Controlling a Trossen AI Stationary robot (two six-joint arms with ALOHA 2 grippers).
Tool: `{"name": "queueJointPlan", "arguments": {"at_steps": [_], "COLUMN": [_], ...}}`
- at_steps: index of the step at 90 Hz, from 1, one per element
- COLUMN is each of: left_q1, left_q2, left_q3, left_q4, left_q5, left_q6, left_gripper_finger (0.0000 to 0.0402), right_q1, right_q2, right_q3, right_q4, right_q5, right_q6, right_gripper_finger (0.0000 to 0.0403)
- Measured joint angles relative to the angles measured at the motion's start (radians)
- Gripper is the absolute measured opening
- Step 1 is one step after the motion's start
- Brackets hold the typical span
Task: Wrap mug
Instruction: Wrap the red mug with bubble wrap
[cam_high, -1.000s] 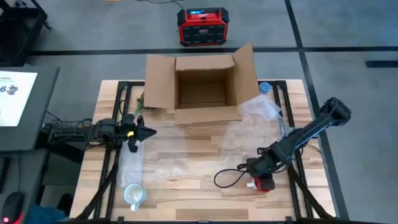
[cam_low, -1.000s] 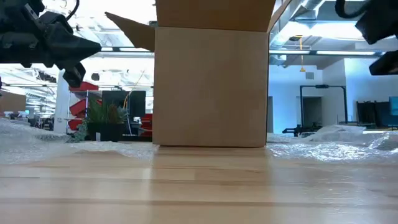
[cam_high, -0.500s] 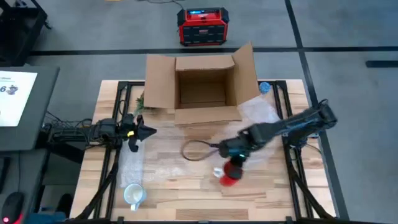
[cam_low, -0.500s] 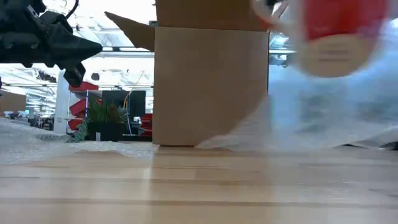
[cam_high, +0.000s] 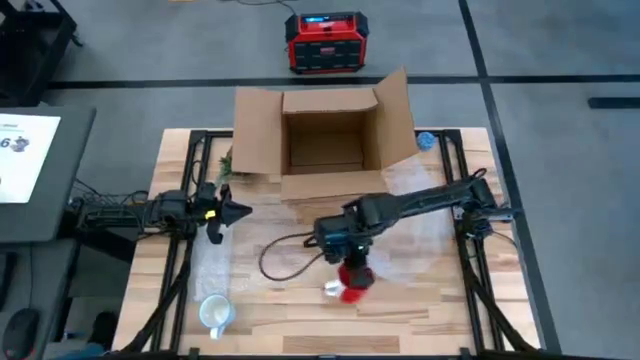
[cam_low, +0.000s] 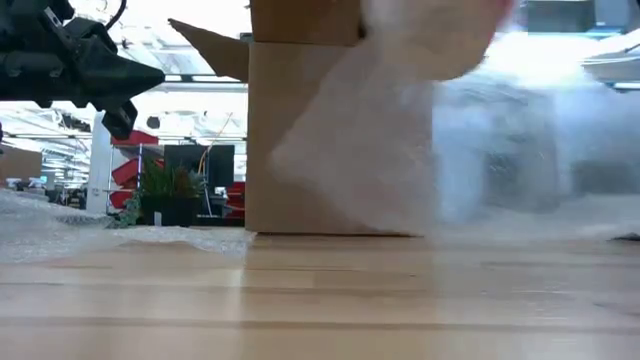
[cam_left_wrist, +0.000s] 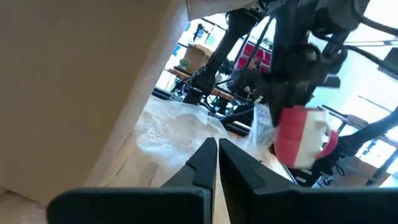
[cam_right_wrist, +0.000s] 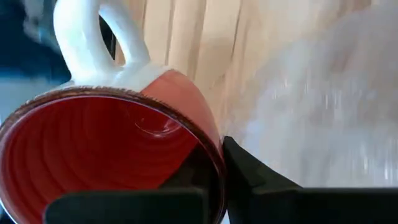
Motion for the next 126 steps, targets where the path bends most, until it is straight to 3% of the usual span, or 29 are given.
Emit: {"name": "queueJointPlan", "arguments": {"at_steps": [11, 22, 38, 57, 68, 100, 126], "left_q1": [0.000, 0.000, 0.000, 0.000, 0.000, 0.000, 0.000], "left_q2": [0.000, 0.000, 0.000, 0.000, 0.000, 0.000, 0.029], "left_q3": [0.000, 0.000, 0.000, 0.000, 0.000, 0.000, 0.000], "left_q4": [0.000, 0.000, 0.000, -0.002, -0.003, -0.004, -0.005], "left_q5": [0.000, 0.000, 0.000, 0.001, 0.002, 0.002, 0.002], "left_q6": [-0.011, -0.013, -0.026, -0.019, -0.023, 0.001, 0.001], "left_gripper_finger": [0.0000, 0.0000, 0.0000, 0.0000, 0.0000, 0.0000, 0.0000], "right_q1": [0.028, 0.083, 0.063, 0.021, -0.014, -0.060, -0.105], "right_q2": [-0.029, -0.085, -0.127, -0.104, -0.035, 0.190, 0.291], "right_q3": [-0.029, -0.116, -0.035, 0.017, 0.014, 0.011, 0.012], "right_q4": [-0.170, -0.164, -0.067, 0.202, 0.291, 0.256, 0.407], "right_q5": [-0.001, -0.007, -0.069, -0.104, -0.099, -0.095, -0.062], "right_q6": [-0.019, -0.015, 0.052, 0.046, 0.047, -0.100, -0.052], "right_gripper_finger": [0.0002, 0.0003, 0.0003, 0.0003, 0.0004, 0.0004, 0.0004]}}
